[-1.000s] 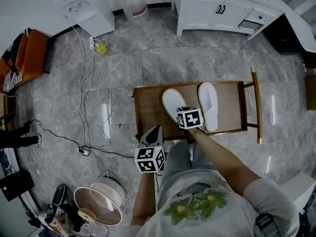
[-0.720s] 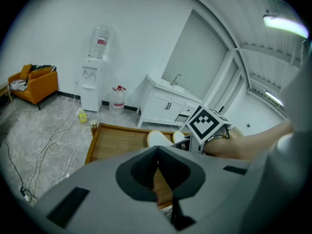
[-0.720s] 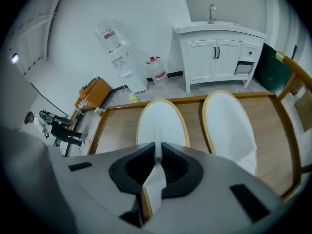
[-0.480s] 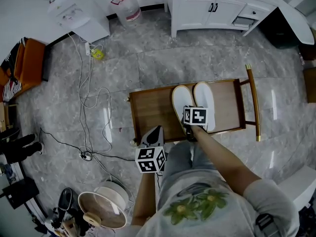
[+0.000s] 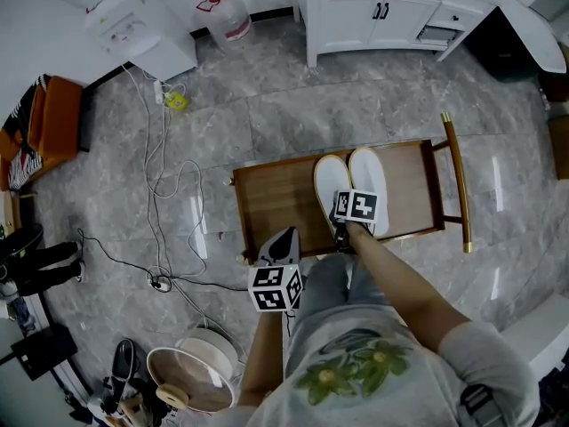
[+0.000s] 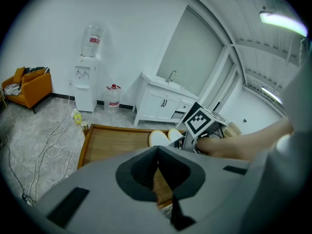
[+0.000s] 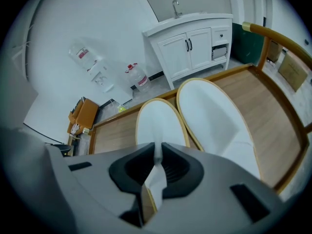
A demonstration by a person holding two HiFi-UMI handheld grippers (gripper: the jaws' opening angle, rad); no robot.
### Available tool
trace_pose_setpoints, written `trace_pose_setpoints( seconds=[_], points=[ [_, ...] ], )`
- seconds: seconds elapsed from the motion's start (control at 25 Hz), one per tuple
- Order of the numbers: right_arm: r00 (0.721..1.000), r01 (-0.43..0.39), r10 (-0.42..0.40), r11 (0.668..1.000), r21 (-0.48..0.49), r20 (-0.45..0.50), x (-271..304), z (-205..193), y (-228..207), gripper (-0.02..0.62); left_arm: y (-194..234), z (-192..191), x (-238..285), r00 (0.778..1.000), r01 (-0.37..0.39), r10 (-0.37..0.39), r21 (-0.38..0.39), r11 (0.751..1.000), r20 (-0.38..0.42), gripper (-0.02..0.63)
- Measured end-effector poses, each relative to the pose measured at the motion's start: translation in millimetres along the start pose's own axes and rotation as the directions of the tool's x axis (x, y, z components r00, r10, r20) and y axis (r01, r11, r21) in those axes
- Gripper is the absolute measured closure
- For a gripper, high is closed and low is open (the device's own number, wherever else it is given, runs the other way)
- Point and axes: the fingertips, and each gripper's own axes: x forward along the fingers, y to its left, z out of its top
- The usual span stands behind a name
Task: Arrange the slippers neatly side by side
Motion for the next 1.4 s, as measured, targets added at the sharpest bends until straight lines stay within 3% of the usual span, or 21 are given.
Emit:
trace_pose_setpoints(
  seconds=[0.28,0.6,0.88,1.2,1.4],
  points=[
    [0.999,-0.039,0.039,0.999,-0.018,0.021,-3,2,5,0.489,-6,6,-1,1.0,0.007,-0.007,0.026,1.0,0.0,0.591],
    [0.991,-0.092,0.102,0.989,-0.12,0.081,-25,16,21,0.403,-18,26,4,0.999,0.032,-0.034,0.073,0.997,0.028,0.591],
    [0.976,-0.13,0.167,0.963,-0.238,0.143,-64,30,32,0.4,-36,49,8,0.996,0.064,-0.07,0.115,0.991,0.057,0.591],
    [0.935,-0.227,0.305,0.907,-0.356,0.183,-115,40,46,0.409,-59,63,8,0.991,0.094,-0.105,0.135,0.986,0.08,0.591],
    [0.906,-0.216,0.344,0.877,-0.429,0.247,-145,47,43,0.498,-78,69,6,0.989,0.107,-0.121,0.144,0.984,0.09,0.591]
  ],
)
